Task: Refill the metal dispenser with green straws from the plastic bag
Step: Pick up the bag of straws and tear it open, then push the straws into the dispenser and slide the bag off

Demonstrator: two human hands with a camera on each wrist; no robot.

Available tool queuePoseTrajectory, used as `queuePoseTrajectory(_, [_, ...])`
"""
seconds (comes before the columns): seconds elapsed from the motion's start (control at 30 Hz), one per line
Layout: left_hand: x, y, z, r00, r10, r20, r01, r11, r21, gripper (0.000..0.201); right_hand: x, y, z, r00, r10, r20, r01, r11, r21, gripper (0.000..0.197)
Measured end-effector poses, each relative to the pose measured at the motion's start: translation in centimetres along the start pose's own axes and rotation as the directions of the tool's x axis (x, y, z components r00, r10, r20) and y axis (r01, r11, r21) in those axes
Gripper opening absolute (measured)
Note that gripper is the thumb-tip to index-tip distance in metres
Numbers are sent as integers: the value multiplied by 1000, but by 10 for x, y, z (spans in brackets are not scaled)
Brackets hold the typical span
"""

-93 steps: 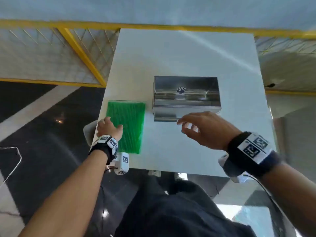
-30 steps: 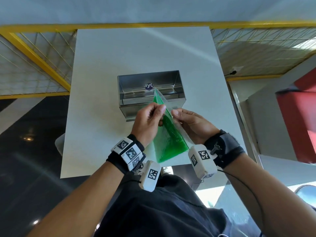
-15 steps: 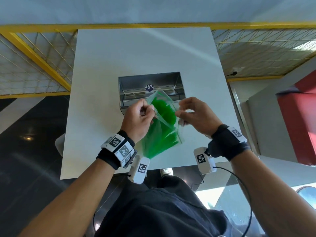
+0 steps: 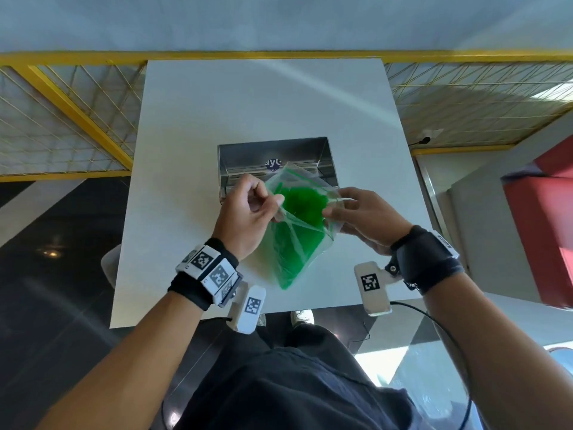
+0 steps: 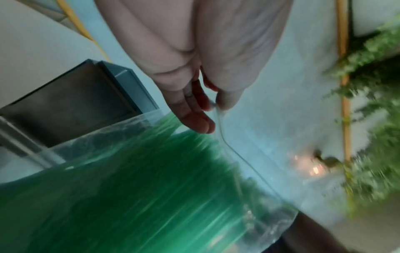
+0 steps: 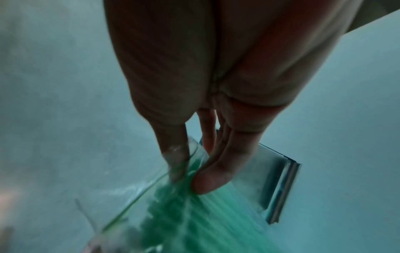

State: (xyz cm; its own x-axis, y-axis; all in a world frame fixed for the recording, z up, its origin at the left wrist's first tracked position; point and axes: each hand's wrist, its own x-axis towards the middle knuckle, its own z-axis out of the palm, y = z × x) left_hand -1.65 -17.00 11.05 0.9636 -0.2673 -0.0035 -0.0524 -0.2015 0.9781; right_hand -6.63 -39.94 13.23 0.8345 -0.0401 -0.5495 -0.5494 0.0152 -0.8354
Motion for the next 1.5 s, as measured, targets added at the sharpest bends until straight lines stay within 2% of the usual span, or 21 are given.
queuePoseTrajectory(0.07, [5, -3, -10, 997, -28, -66, 27, 1000, -15, 28, -3, -1, -9, 999, 2, 43, -3, 1000, 29, 29])
queuePoseTrajectory(0.13, [9, -4, -20, 995, -20, -102, 21, 1000, 3, 27, -4, -2, -21, 1000, -8, 19, 8, 1000, -4, 33])
queuePoseTrajectory(0.2, [9, -2, -22, 997, -8, -74, 8, 1000, 7, 22, -2, -2, -25, 999, -37, -10, 36, 999, -37, 35])
queuePoseTrajectory(0.27, [7, 1, -18, 999, -35, -34, 33, 997, -69, 26, -1, -4, -21, 998, -63, -30, 64, 997, 33, 30])
queuePoseTrajectory(0.3, [6, 1, -17, 998, -61, -7, 60, 990, -125, 39, 0, -5, -19, 997, -71, -41, 74, 993, 93, 27])
queuePoseTrajectory(0.37, [4, -2, -21, 991, -104, 87, 116, 984, -137, 81, -1, -7, -18, 996, -77, -47, 85, 973, 215, 26])
queuePoseTrajectory(0.43, [-3, -7, -25, 960, -157, 230, 157, 987, 20, 121, -1, -8, -19, 997, -66, -36, 74, 941, 331, 26])
queuePoseTrajectory(0.5, [-12, -8, -20, 911, -197, 361, 118, 966, 229, 138, -1, -6, -19, 998, -46, -36, 57, 910, 411, 22])
queuePoseTrajectory(0.57, [-19, -9, -6, 879, -177, 443, 31, 948, 316, 132, -2, -6, -16, 999, -18, -27, 29, 890, 454, 26])
queuePoseTrajectory(0.67, [-19, -10, 17, 872, -41, 488, -95, 963, 251, 79, -3, -8, -5, 1000, -17, -1, 16, 892, 451, 26])
queuePoseTrajectory(0.73, [-14, -12, 24, 888, 6, 459, -107, 975, 193, 57, -3, -10, 3, 999, -46, -5, 44, 894, 446, 32])
queuePoseTrajectory(0.87, [-6, -28, 27, 938, 14, 346, -71, 985, 154, 71, -2, -8, 15, 993, -82, -83, 112, 858, 501, 59])
queuePoseTrajectory(0.93, [-4, -33, 28, 957, 13, 291, -64, 984, 165, 72, -4, -5, 23, 992, -113, -63, 130, 862, 489, 67])
queuePoseTrajectory(1.07, [1, -29, 36, 963, -76, 259, 55, 995, 87, 74, -4, 5, 43, 985, -171, 3, 151, 879, 451, 61])
queuePoseTrajectory(1.17, [3, -33, 46, 954, -120, 274, 91, 989, 116, 94, 0, 5, 51, 987, -158, -30, 151, 849, 506, 54])
queuePoseTrajectory(1.23, [4, -32, 49, 951, -142, 274, 110, 986, 128, 96, 3, 2, 52, 986, -148, -70, 163, 839, 518, 47])
queuePoseTrajectory(1.33, [4, -20, 50, 952, -55, 301, 64, 998, -17, 90, 9, 4, 50, 979, -179, -96, 203, 839, 505, 38])
queuePoseTrajectory(1.43, [7, -11, 45, 970, 23, 242, -12, 999, -48, 104, 13, 10, 49, 966, -232, -115, 258, 825, 503, 56])
queuePoseTrajectory(1.5, [10, -8, 41, 979, -16, 202, 22, 999, -27, 90, 12, 9, 48, 963, -246, -109, 268, 853, 449, 60])
